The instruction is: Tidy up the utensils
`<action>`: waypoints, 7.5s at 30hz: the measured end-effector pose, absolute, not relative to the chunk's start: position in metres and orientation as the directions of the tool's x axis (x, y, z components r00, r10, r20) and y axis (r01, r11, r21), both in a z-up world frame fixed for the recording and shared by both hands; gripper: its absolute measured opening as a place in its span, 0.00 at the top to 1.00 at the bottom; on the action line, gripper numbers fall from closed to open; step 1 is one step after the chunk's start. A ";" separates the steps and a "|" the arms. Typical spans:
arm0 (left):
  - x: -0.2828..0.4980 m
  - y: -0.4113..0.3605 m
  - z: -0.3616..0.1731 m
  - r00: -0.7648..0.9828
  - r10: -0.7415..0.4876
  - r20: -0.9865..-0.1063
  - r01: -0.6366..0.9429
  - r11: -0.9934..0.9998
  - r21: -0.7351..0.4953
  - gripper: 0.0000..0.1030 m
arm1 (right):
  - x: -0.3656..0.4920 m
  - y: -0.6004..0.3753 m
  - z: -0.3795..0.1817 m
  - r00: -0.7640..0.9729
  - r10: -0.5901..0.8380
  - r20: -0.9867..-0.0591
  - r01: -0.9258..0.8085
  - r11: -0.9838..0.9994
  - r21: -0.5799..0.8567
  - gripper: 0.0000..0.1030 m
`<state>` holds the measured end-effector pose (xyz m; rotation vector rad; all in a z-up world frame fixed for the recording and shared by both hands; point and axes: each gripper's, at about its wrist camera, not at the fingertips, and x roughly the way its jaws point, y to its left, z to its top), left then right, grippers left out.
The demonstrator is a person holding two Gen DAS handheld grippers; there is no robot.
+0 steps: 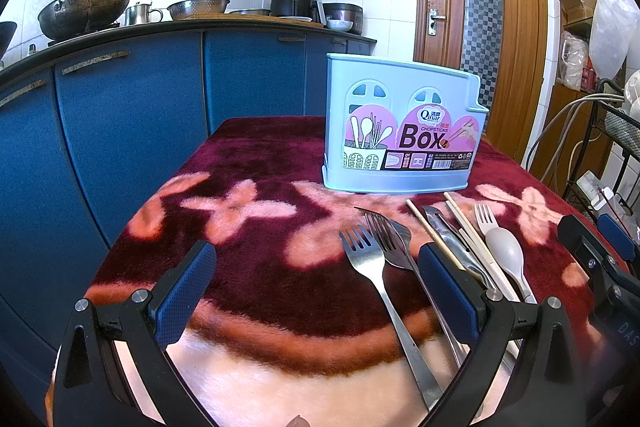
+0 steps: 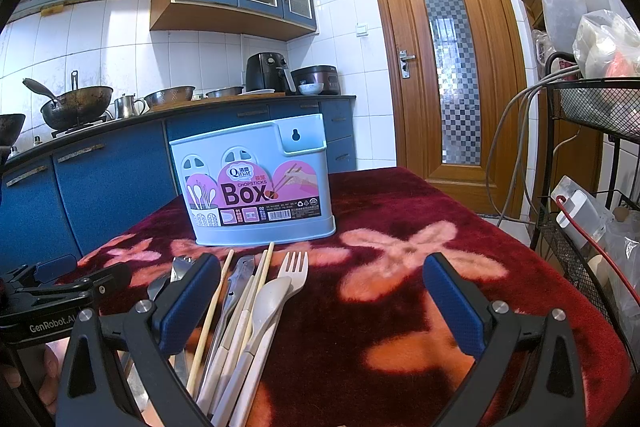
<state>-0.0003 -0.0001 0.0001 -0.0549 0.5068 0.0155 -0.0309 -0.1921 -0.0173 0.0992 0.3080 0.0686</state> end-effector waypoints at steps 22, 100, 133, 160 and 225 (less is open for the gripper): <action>0.000 0.000 0.000 0.874 0.001 -0.486 -0.028 0.998 -0.050 0.01 | -0.032 -0.192 -0.017 0.951 0.082 -0.297 -0.053 0.993 0.107 0.00; 0.060 -0.014 -0.018 0.621 -0.094 -0.778 0.057 0.996 -0.075 0.42 | 0.017 -0.173 -0.017 0.711 0.252 -0.657 -0.242 0.964 0.108 0.46; 0.078 0.005 -0.019 0.538 -0.241 -0.808 0.050 0.966 -0.255 0.70 | 0.060 -0.218 -0.032 0.608 0.256 -0.752 -0.216 0.964 0.153 0.90; 0.074 0.015 -0.008 0.544 -0.398 -0.739 0.091 0.903 -0.420 1.00 | 0.069 -0.231 -0.024 0.518 0.399 -0.757 -0.251 0.917 0.311 0.91; 0.207 -0.017 0.119 0.886 -0.202 -0.418 0.176 0.979 -0.099 1.00 | 0.195 -0.155 0.076 0.984 0.137 -0.116 -0.149 0.984 -0.102 0.91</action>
